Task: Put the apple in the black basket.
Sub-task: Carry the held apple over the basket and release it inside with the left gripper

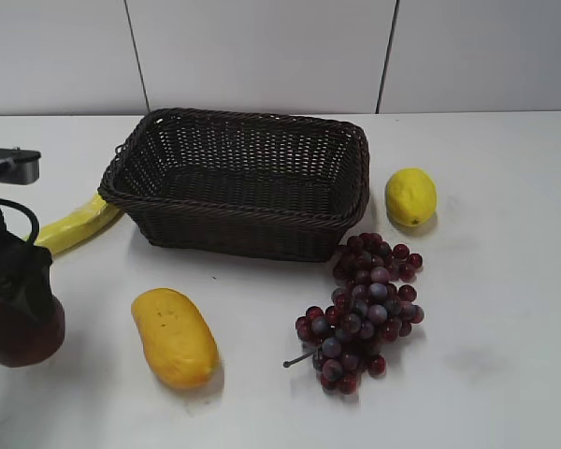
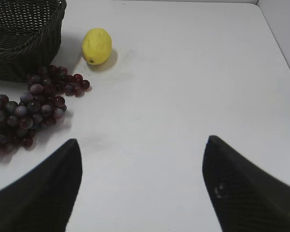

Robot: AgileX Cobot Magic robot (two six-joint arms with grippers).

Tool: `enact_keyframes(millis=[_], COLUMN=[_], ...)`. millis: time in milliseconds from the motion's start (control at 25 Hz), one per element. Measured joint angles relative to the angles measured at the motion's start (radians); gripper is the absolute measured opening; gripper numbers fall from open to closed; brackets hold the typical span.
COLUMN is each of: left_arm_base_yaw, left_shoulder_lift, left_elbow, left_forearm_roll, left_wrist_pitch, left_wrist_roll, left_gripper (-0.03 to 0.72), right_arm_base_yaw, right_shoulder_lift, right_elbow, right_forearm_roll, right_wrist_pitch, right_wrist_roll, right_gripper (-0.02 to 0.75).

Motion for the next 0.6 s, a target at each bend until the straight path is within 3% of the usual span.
enact_keyframes(millis=[240, 600], left_arm_base_yaw=[0.000, -0.058], left_shoulder_lift=[-0.113, -0.057], left_elbow=[-0.142, -0.531], left_forearm_roll=[-0.047, -0.107], left_wrist_pitch=[0.078, 0.087], left_wrist_roll=[0.000, 0.000], left_gripper=[0.597, 0.597], right_arm_base_yaw=[0.000, 0.000], right_shoulder_lift=[0.000, 0.000], right_elbow=[0.000, 0.000], right_forearm_roll=[0.000, 0.000], right_wrist_pitch=[0.000, 0.000], right_wrist_roll=[0.000, 0.000], right_gripper=[0.588, 0.588])
